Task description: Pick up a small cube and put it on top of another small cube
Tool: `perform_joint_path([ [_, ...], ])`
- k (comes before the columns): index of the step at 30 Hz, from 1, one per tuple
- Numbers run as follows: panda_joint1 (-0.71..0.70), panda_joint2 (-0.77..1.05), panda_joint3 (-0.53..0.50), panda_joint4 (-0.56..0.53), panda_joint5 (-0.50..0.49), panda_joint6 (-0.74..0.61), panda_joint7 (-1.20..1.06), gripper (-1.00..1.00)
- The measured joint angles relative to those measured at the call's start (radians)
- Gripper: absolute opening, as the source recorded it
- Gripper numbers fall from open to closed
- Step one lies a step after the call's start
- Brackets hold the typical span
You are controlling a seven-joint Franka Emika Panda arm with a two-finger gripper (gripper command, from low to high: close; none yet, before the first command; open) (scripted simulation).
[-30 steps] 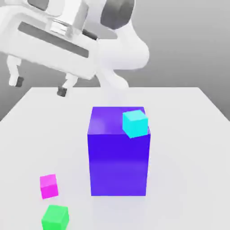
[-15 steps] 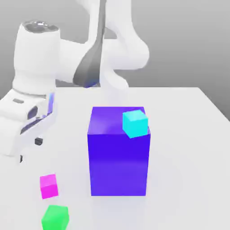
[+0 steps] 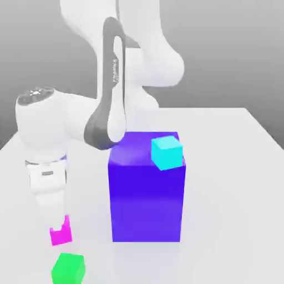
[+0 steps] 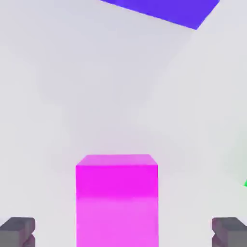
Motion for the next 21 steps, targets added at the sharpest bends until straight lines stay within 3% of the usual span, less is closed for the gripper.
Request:
perform_joint_path([
  [4, -0.118, 0.050, 0.120, 0.014, -0.001, 0.077, -0.018, 0.00],
  [5, -0.144, 0.062, 0.146, 0.017, 0.001, 0.093, -0.010, -1.00],
  [13, -0.200, 0.037, 0.195, 0.017, -0.015, 0.082, 0.035, -1.00],
  [15, -0.160, 0.027, 0.157, 0.012, -0.009, 0.049, 0.056, -1.00],
  [21, -0.117, -0.082, 0.089, -0.021, -0.130, -0.061, 0.091, -1.00],
])
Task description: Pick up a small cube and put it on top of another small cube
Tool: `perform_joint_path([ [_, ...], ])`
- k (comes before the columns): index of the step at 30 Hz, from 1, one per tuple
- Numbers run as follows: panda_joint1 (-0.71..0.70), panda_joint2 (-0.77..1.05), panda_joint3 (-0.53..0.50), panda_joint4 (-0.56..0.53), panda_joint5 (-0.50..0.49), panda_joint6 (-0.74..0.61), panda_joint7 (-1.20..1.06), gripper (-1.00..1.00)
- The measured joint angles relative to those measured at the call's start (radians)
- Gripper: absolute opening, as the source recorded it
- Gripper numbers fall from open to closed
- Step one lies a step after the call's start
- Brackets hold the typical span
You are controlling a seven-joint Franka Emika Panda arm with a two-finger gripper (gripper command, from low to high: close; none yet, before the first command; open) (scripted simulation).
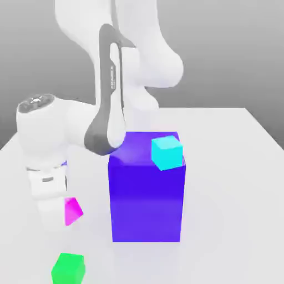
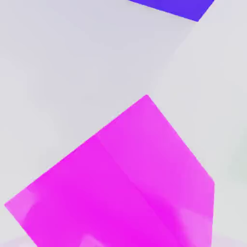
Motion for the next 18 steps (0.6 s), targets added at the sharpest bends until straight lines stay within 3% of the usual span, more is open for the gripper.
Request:
perform_joint_path([
  [8, 0.090, 0.021, 0.066, 0.246, -0.052, -0.227, 0.034, -1.00],
  [13, 0.108, 0.158, 0.079, 0.300, -0.050, -0.143, 0.033, -1.00],
  [14, 0.108, 0.181, 0.081, 0.302, -0.051, -0.123, 0.033, 1.00],
  [18, 0.108, 0.181, 0.081, 0.302, -0.051, -0.123, 0.033, 1.00],
])
